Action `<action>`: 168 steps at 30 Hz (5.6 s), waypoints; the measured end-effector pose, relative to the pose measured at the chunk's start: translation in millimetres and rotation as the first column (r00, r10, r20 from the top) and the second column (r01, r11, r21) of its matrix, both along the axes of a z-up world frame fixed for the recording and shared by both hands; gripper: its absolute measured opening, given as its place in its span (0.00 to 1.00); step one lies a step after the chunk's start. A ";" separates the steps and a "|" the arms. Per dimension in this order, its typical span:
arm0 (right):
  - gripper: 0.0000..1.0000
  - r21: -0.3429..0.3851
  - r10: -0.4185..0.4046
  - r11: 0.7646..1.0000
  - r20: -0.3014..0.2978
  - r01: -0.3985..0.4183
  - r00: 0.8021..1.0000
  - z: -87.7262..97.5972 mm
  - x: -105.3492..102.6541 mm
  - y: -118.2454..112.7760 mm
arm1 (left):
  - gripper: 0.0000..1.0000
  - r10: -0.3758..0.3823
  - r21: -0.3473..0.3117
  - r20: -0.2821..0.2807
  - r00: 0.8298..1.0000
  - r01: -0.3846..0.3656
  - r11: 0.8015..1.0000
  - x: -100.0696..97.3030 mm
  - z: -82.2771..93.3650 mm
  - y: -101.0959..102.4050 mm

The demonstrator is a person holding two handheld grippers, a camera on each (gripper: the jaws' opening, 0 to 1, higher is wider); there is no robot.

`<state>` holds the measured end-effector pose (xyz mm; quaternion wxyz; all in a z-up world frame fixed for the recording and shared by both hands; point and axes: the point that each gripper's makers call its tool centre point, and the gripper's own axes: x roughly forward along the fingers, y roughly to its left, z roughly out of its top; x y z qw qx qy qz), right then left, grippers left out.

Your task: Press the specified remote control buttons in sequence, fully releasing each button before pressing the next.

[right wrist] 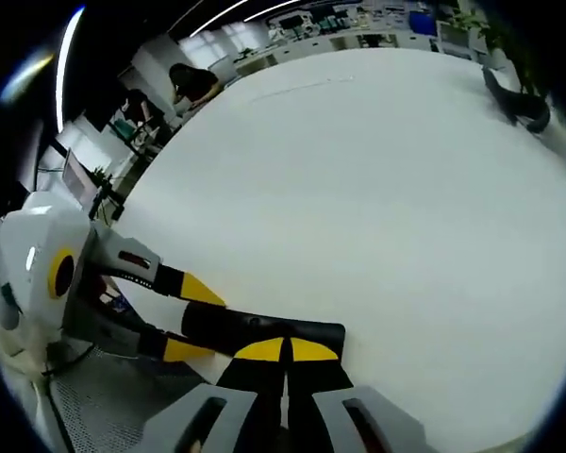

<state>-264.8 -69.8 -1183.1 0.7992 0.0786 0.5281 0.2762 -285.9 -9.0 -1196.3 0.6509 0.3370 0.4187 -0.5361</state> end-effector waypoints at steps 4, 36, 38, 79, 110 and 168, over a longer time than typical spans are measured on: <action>0.00 0.012 -0.015 1.000 -0.016 0.015 1.000 0.8 -0.6 -0.1 | 0.23 -0.001 0.002 0.000 1.000 0.001 1.000 0.1 0.0 0.1; 0.00 0.096 0.015 0.995 0.020 -0.017 1.000 8.0 7.4 19.5 | 0.23 -0.037 0.001 0.005 0.999 0.037 0.999 -0.3 1.3 -1.1; 0.00 0.088 0.021 0.996 0.016 -0.022 1.000 6.1 6.2 21.0 | 0.23 -0.035 0.000 0.006 0.999 0.035 0.999 -0.2 1.3 -1.0; 0.00 0.013 0.036 0.999 0.039 -0.036 0.999 2.0 6.0 17.1 | 0.23 -0.005 -0.012 0.000 1.000 0.005 1.000 1.1 1.1 -1.8; 0.00 0.043 0.046 0.998 -0.045 -0.044 0.998 2.7 -7.7 18.9 | 0.23 -0.005 -0.013 0.002 1.000 0.005 1.000 0.6 1.6 -2.1; 0.00 -0.042 0.016 0.999 -0.089 -0.020 0.996 -0.3 -17.9 -1.2 | 0.23 -0.070 0.120 -0.029 0.997 0.073 0.990 0.7 -0.3 -2.8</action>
